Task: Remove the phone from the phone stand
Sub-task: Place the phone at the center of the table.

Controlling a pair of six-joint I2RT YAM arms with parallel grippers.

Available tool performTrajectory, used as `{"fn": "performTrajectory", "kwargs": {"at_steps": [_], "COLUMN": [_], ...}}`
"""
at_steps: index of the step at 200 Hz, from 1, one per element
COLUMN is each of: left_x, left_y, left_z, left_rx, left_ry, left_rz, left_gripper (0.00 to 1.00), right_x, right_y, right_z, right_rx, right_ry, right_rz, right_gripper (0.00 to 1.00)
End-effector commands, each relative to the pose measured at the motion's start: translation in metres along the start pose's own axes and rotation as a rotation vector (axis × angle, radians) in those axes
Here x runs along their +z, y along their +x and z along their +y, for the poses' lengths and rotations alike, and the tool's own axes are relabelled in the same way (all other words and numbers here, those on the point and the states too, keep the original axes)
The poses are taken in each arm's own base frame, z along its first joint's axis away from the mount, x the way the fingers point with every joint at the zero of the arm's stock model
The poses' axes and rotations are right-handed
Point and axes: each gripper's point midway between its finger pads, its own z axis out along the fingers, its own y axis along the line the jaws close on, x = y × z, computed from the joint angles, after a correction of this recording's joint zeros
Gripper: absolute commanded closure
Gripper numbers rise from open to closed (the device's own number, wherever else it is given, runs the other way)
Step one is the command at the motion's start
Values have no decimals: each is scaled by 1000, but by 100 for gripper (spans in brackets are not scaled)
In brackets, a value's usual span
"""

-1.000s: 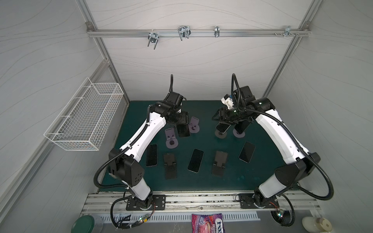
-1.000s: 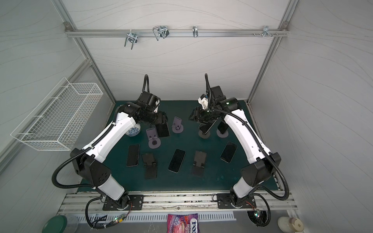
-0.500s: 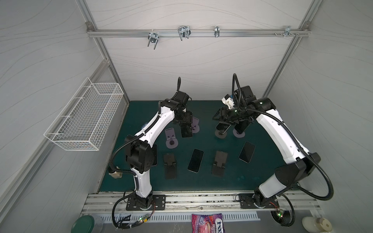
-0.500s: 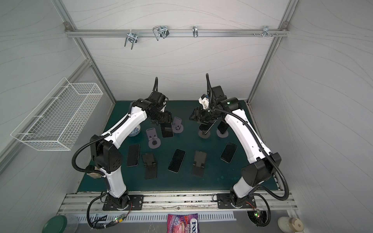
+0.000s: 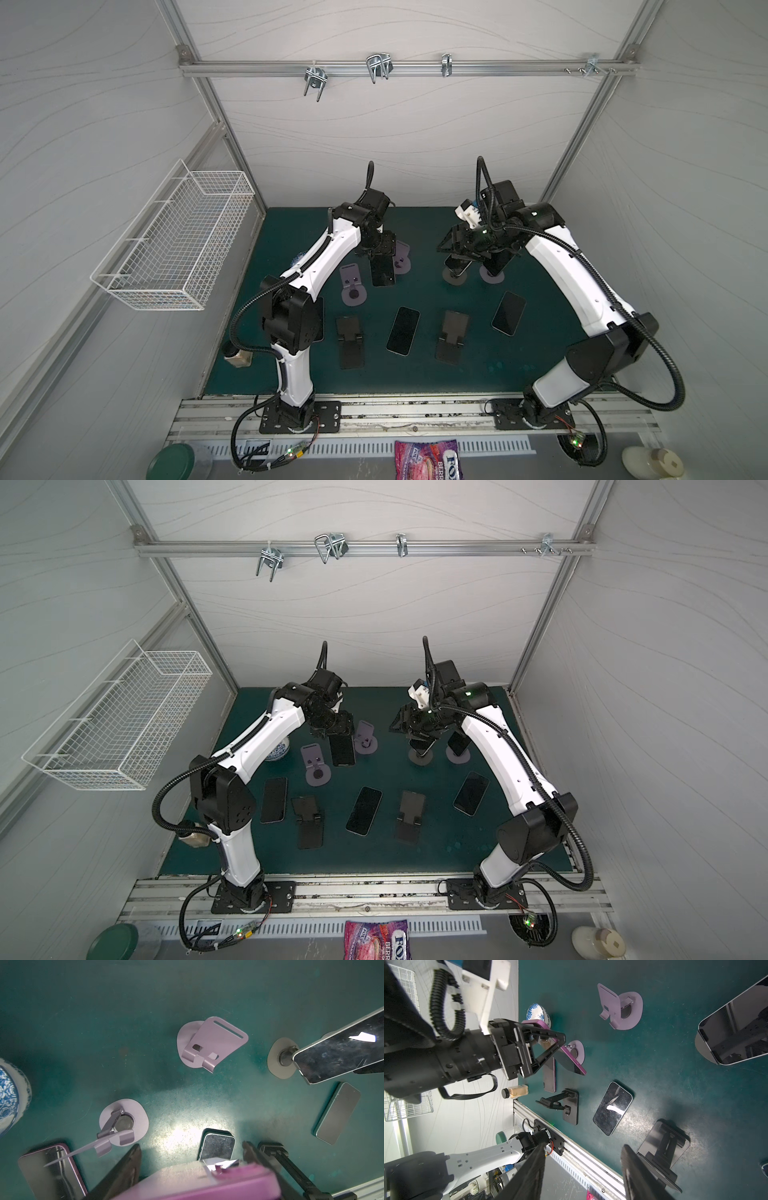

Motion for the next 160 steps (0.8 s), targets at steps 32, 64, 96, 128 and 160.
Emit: {"fn": "performTrajectory", "kwargs": {"at_steps": [32, 64, 96, 128, 160], "left_x": [20, 35, 43, 47, 50], "left_y": [-12, -13, -15, -15, -14], "left_z": [4, 6, 7, 10, 20], "left_rx": [-23, -40, -64, -92, -158], "left_ry": [6, -5, -8, -15, -64], "left_rz": [34, 85, 110, 121, 134], "left_gripper": [28, 28, 29, 29, 31], "right_x": [-2, -2, 0, -1, 1], "right_y": [-2, -7, -8, -8, -5], "right_z": [-6, -9, -9, -9, -10], "right_rx": [40, 49, 56, 60, 73], "right_ry": [2, 0, -8, -11, -21], "right_rz": [21, 16, 25, 28, 47], "right_gripper": [40, 41, 41, 41, 41]}}
